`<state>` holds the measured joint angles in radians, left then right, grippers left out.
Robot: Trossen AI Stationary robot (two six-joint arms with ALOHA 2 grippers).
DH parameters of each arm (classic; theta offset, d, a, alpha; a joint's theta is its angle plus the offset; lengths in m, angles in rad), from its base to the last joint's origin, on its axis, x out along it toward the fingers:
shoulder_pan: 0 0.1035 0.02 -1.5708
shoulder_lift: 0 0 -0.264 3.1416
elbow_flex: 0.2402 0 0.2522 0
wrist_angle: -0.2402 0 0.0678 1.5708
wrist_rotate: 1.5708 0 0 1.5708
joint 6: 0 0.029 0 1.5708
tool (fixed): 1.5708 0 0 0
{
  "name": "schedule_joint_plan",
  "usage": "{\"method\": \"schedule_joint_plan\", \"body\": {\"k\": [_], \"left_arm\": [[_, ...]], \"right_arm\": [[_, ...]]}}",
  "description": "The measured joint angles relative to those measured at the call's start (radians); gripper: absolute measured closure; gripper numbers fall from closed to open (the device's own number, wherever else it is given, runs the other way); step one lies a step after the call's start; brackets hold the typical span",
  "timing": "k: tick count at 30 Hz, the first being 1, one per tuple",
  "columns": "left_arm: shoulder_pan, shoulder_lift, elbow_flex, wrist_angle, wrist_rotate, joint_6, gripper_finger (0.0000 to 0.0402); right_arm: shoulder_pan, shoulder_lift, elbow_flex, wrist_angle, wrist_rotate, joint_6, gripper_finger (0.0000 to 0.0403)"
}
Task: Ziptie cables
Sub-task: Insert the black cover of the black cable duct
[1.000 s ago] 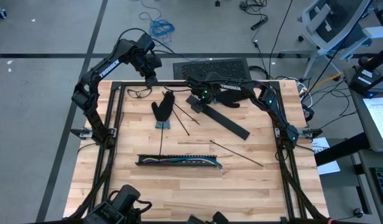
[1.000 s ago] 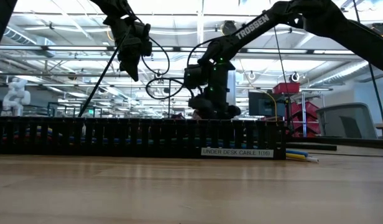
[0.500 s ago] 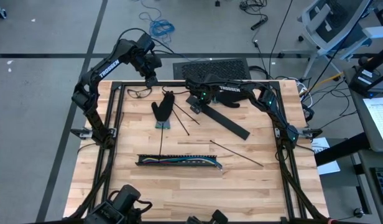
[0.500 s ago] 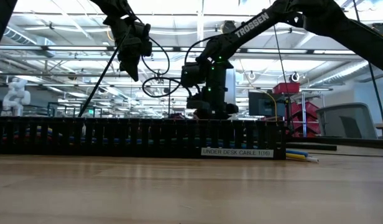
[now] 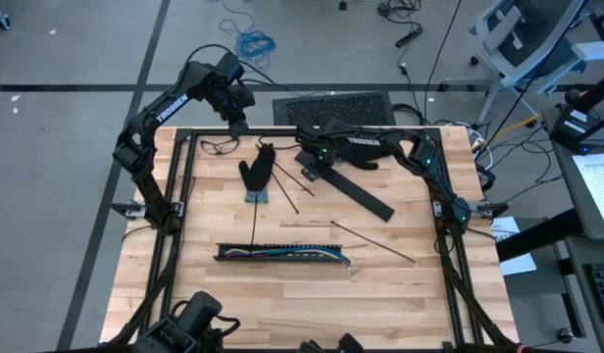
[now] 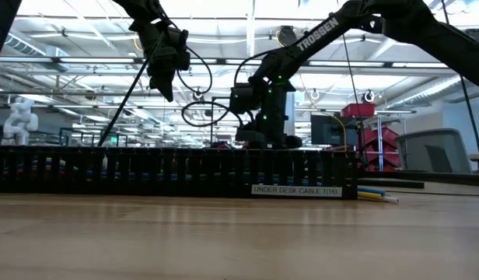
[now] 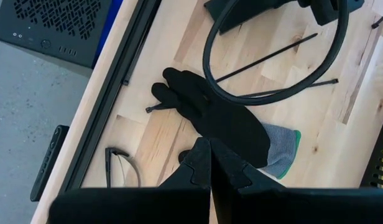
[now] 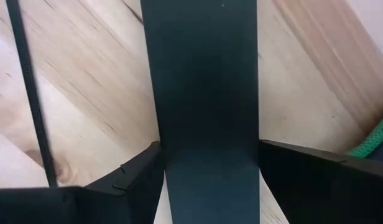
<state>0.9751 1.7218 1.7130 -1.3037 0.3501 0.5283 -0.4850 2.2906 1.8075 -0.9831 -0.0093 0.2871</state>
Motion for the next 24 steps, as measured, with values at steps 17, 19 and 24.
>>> {"method": "schedule_joint_plan", "body": {"k": [17,19,24], "left_arm": [[0.0,0.0,0.0,0.0,0.0,-0.001,0.0402],[0.0,0.0,0.0,0.0,0.0,-0.001,0.0402],[0.0,0.0,0.0,-0.012,0.0,-0.001,0.0402]], "right_arm": [[0.0,0.005,-0.025,0.017,-0.018,0.0,0.0164],[0.0,0.005,-0.025,0.017,-0.019,0.0,0.0168],[0.0,0.005,-0.025,0.017,-0.019,0.0,0.0171]]}}
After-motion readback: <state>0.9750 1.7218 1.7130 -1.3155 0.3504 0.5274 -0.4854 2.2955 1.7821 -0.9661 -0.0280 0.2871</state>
